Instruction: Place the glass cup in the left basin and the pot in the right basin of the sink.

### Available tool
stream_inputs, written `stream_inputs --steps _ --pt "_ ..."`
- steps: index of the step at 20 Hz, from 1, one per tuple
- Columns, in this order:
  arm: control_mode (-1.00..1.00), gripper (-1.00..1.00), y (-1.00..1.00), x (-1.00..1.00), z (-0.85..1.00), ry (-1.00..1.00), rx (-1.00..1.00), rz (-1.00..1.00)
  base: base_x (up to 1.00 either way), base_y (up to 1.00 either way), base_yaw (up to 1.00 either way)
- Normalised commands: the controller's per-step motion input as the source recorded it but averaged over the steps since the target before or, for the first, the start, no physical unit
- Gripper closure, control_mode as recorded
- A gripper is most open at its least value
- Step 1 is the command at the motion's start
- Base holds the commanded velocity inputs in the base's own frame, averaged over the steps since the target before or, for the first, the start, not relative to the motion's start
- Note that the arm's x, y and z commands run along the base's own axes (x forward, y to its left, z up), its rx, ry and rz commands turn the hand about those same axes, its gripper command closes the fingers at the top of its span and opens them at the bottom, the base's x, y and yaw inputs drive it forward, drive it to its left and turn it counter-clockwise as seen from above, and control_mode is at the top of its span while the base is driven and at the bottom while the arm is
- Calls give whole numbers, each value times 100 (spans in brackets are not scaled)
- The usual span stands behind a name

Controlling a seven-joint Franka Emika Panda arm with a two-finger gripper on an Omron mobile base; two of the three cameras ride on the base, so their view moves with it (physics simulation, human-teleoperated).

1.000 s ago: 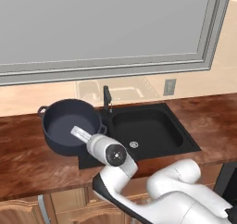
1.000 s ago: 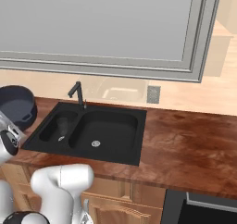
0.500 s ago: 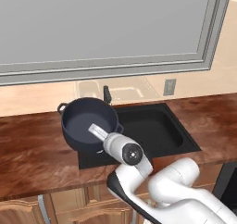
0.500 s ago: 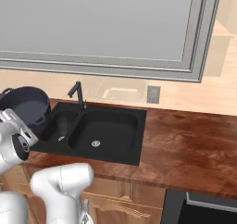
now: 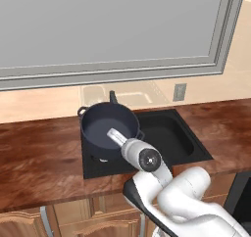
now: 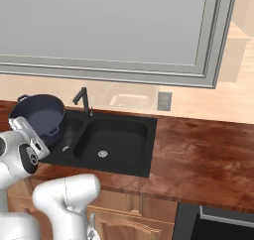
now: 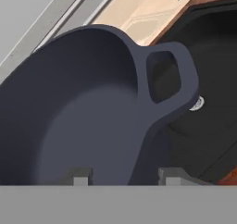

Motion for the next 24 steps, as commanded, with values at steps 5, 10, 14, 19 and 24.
stream_inputs --steps 5,10,14,19,24 --pt "-100 100 -48 16 0 4 0 -9 0 0 0" --pt "-100 100 -45 31 0 7 0 -9 0 0 0" --pt "-100 100 -47 21 0 3 -1 -5 0 0 0" --pt "-100 100 -41 7 0 0 0 -1 0 0 0" --pt "-100 100 -40 10 -4 0 -1 -1 0 0 0"
